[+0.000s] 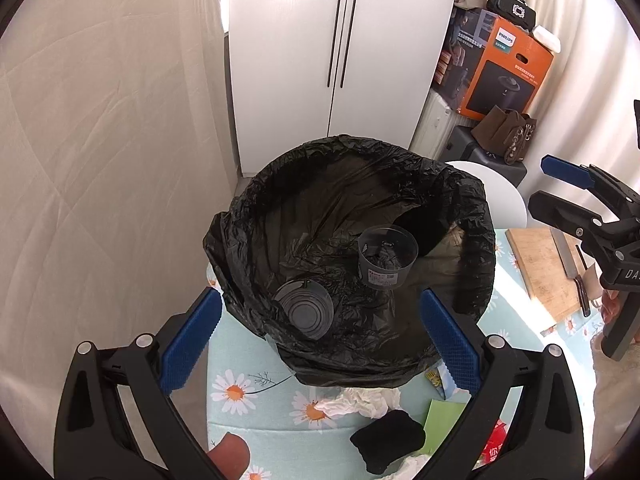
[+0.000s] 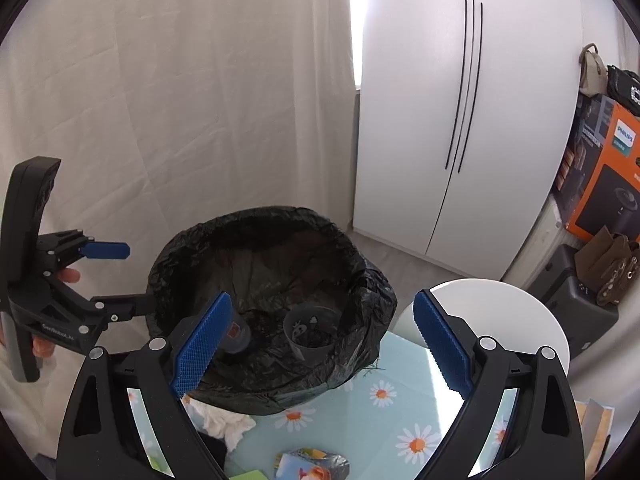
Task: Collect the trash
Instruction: 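Open the left tool to drop the cup while the right tool drops the bag, then move both tools back toward the trash pile on the table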
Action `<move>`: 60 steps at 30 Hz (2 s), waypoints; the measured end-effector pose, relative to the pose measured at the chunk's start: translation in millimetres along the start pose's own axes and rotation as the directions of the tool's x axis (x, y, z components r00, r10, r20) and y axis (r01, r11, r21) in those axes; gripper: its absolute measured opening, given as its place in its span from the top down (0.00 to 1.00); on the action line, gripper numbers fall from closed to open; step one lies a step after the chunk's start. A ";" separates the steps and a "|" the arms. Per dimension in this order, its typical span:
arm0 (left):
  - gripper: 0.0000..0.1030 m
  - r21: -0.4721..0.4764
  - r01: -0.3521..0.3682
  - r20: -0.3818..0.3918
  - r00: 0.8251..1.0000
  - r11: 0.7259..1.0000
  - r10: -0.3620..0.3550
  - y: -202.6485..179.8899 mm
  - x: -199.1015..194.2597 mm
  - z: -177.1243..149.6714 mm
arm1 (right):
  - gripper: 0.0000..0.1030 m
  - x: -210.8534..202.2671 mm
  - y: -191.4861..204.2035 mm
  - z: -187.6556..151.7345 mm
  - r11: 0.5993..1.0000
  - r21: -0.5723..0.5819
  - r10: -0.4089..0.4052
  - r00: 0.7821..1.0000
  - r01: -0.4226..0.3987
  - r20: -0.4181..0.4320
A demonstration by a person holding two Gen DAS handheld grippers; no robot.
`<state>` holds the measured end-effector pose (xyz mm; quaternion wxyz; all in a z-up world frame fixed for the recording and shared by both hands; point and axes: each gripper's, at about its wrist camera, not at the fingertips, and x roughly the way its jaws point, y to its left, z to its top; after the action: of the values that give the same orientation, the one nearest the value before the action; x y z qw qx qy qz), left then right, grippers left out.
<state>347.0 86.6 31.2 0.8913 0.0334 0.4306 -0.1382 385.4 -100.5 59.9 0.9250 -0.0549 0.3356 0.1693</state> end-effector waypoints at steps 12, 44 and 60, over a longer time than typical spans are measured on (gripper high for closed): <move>0.06 0.004 -0.097 -0.066 0.993 0.995 0.097 -25.3 -32.7 -64.8 | 0.12 -55.8 8.5 -37.0 0.999 -0.036 0.035 0.999 -0.035 0.007; 0.06 -0.029 -0.116 -0.256 0.961 0.993 0.105 -92.3 -34.9 -236.2 | 0.10 -85.9 29.1 -187.3 0.977 -0.149 0.114 0.967 -0.150 -0.228; 0.06 0.089 -0.040 -0.398 0.915 0.995 0.073 -86.5 4.2 -291.3 | 0.10 -53.2 31.6 -270.6 0.946 -0.212 0.132 0.888 -0.246 -0.441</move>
<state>104.8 54.6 -149.6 0.7859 0.1088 0.5968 -0.1196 173.2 -143.9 -113.7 0.7941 -0.1788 0.5054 0.2863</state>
